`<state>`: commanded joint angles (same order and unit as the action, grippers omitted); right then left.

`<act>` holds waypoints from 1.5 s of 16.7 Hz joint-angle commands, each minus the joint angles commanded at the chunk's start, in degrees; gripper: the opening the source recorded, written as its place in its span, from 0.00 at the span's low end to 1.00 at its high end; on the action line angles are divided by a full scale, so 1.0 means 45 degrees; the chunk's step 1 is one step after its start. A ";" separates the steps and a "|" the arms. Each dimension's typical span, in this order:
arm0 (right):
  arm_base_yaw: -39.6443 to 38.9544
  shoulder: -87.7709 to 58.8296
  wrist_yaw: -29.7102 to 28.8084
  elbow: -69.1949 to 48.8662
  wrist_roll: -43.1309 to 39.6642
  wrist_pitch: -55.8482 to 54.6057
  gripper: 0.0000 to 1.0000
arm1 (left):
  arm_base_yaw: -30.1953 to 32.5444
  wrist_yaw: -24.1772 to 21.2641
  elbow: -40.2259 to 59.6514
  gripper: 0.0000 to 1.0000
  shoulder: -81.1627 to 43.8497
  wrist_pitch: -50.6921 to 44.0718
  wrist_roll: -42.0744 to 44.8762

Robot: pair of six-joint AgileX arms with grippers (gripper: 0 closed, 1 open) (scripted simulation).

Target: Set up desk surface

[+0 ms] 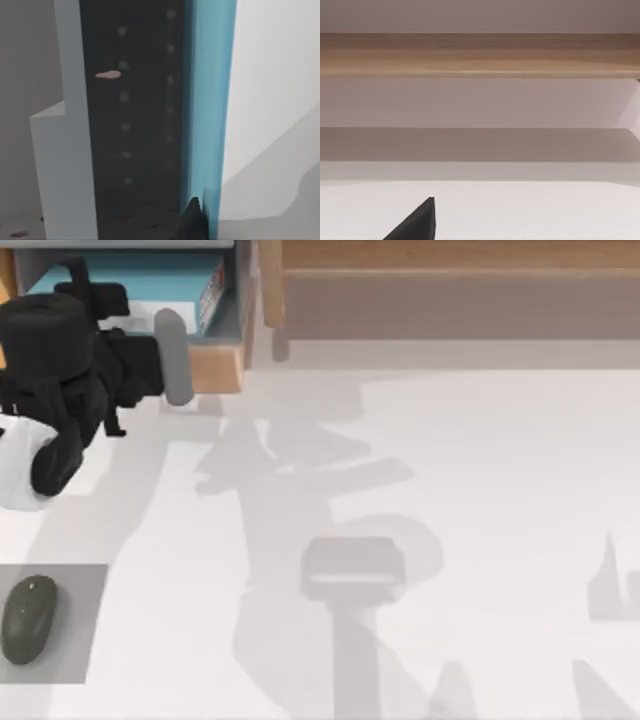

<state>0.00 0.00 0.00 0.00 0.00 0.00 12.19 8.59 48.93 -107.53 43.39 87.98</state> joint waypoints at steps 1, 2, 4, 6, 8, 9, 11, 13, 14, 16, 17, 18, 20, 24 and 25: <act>0.0000 0.0000 0.0000 0.0000 0.0000 0.0000 1.00 | 0.0000 0.0000 0.0000 0.53 0.0000 0.0000 0.0000; 0.0000 0.0000 0.0000 0.0000 0.0000 0.0000 1.00 | 0.0000 0.0000 0.0000 0.60 0.0000 0.0000 0.0000; 0.0000 0.0000 0.0000 0.0000 0.0000 0.0000 1.00 | 0.0000 0.0000 0.0000 0.75 0.0000 0.0000 0.0000; 0.0000 0.0000 0.0000 0.0000 0.0000 0.0000 1.00 | 0.0000 0.0000 0.0000 0.90 0.0000 0.0000 0.0000; 0.0000 0.0000 0.0000 0.0000 0.0000 0.0000 1.00 | 0.0000 0.0000 0.0000 1.00 0.0000 0.0000 0.0000; 0.0000 0.0000 0.0000 0.0000 0.0000 0.0000 1.00 | 0.0000 0.0000 0.0000 1.00 0.0000 0.0000 0.0000; 0.0000 0.0000 0.0000 0.0000 0.0000 0.0000 1.00 | 0.0000 0.0000 0.0000 1.00 0.0000 0.0000 0.0000; 0.0000 0.0000 0.0000 0.0000 0.0000 0.0000 1.00 | 0.0000 0.0000 0.0000 1.00 0.0000 0.0000 0.0000; 0.0000 0.0000 0.0000 0.0000 0.0000 0.0000 1.00 | 0.0000 0.0000 0.0000 1.00 0.0000 0.0000 0.0000; 0.0000 0.0000 0.0000 0.0000 0.0000 0.0000 1.00 | 0.0024 0.0000 -0.0012 1.00 0.0009 0.0000 -0.0001; 0.0000 0.0000 0.0000 0.0000 0.0000 0.0000 1.00 | 0.0029 0.0006 -0.0045 1.00 0.0049 0.0018 -0.0020; 0.0000 0.0000 0.0000 0.0000 0.0000 0.0000 1.00 | 0.0058 0.0034 -0.0191 1.00 0.0214 0.0084 -0.0057; 0.0000 0.0000 0.0000 0.0000 0.0000 0.0000 1.00 | 0.0127 0.0120 -0.0778 1.00 0.0685 0.0226 -0.0080; 0.0000 0.0000 0.0000 0.0000 0.0000 0.0000 1.00 | 0.0250 0.0292 -0.1887 1.00 0.1466 0.0470 -0.0105; 0.0000 0.0000 0.0000 0.0000 0.0000 0.0000 1.00 | 0.0291 0.0332 -0.2248 1.00 0.1689 0.0550 -0.0110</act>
<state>0.00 0.00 0.00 0.00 0.00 0.00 13.50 10.08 38.81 -99.93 45.87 87.48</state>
